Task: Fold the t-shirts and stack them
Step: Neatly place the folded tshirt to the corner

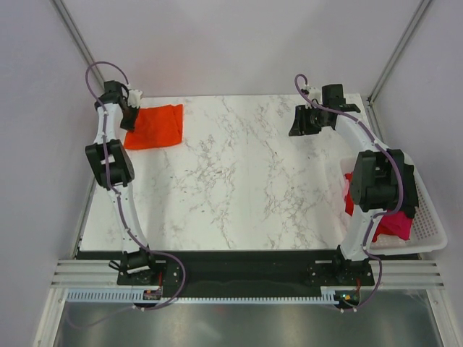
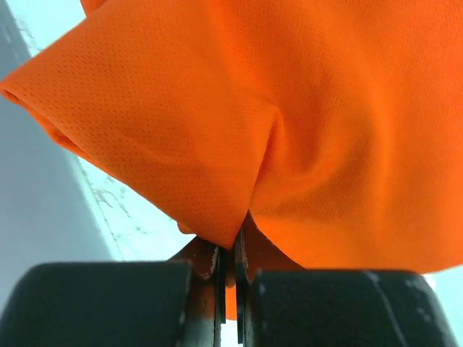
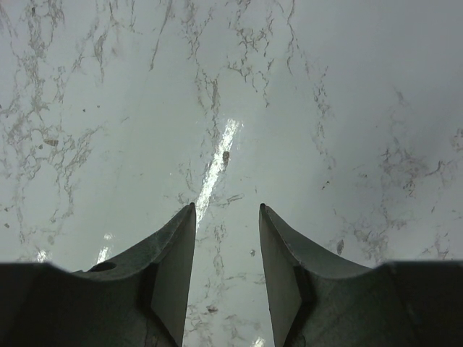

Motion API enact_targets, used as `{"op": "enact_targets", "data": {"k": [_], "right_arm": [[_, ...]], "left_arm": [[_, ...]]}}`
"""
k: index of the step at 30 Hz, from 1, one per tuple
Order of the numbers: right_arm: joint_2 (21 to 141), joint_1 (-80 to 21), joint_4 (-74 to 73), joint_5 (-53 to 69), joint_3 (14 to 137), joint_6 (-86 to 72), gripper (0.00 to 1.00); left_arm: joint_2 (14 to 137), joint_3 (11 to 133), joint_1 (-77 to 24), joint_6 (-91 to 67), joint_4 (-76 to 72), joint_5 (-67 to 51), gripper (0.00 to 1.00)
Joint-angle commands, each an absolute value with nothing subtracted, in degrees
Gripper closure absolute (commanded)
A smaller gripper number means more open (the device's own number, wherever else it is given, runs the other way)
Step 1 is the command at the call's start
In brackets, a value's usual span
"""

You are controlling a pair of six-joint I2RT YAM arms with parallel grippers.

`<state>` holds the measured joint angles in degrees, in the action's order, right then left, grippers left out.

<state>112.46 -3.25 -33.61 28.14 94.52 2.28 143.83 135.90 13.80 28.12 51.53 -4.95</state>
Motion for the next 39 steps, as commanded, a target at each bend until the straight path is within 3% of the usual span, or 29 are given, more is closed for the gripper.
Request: {"op": "enact_targets", "data": {"k": [1,13,21,30,39], "right_arm": [[111.0,-3.3,-32.6,28.6,94.6,3.4,0.52],[111.8,-3.3,-32.5,30.4,92.2,3.2,0.52],[113.8,-3.3,-33.7,32.3,92.6,3.5,0.52],[117.0,-3.3,-33.8,34.9,94.1,3.3,0.53],[116.8,-3.3,-36.4,36.2,95.4,6.2,0.55]], "left_arm": [[141.1,132.8,14.5,35.6,50.2,-1.5,0.98],[111.6,90.5,17.4,43.5,46.8,-7.6,0.98],[91.9,70.4,25.4,57.0,51.1,-7.6,0.98],[79.3,55.7,38.6,76.0,53.8,-4.3,0.98],[80.3,55.1,42.6,78.7,49.1,-1.1,0.98]]}}
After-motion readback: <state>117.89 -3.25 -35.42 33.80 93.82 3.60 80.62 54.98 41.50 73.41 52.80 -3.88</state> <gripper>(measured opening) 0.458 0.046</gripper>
